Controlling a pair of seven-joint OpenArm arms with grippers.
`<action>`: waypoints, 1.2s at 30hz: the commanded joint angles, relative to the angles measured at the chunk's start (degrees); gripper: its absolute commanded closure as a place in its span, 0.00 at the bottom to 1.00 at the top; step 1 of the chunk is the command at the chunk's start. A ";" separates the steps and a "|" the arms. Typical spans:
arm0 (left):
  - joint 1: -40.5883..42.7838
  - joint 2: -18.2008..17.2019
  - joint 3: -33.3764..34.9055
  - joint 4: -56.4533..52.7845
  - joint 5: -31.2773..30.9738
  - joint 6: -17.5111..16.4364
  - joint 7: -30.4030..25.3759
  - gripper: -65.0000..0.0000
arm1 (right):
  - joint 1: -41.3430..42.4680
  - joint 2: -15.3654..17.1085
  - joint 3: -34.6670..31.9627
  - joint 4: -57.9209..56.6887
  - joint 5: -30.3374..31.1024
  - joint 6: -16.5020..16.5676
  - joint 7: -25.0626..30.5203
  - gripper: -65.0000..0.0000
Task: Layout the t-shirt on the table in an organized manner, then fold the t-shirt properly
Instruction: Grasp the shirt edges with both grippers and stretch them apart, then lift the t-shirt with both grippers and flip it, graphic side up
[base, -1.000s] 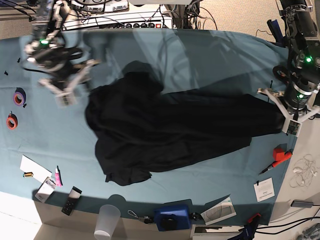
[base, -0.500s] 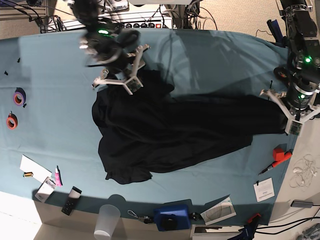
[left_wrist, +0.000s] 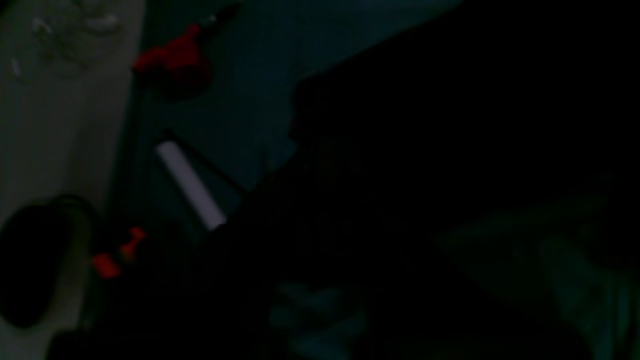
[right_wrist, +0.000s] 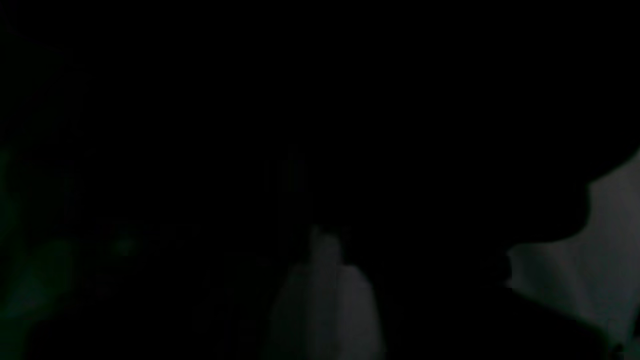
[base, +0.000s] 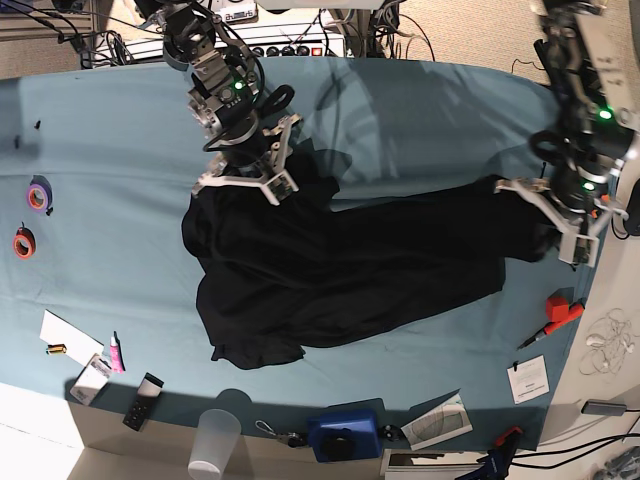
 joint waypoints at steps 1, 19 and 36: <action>-0.59 -0.09 -0.26 0.92 -0.20 0.00 -1.29 1.00 | 0.13 0.44 0.31 0.20 -1.46 -0.92 -4.07 1.00; 5.35 0.44 -0.26 0.92 0.70 0.00 -1.25 1.00 | 0.13 2.67 7.80 17.90 -13.16 -7.37 -6.64 1.00; 20.74 0.44 -0.26 0.92 0.66 0.00 3.80 1.00 | -8.28 2.82 37.20 17.90 5.42 2.56 -12.15 1.00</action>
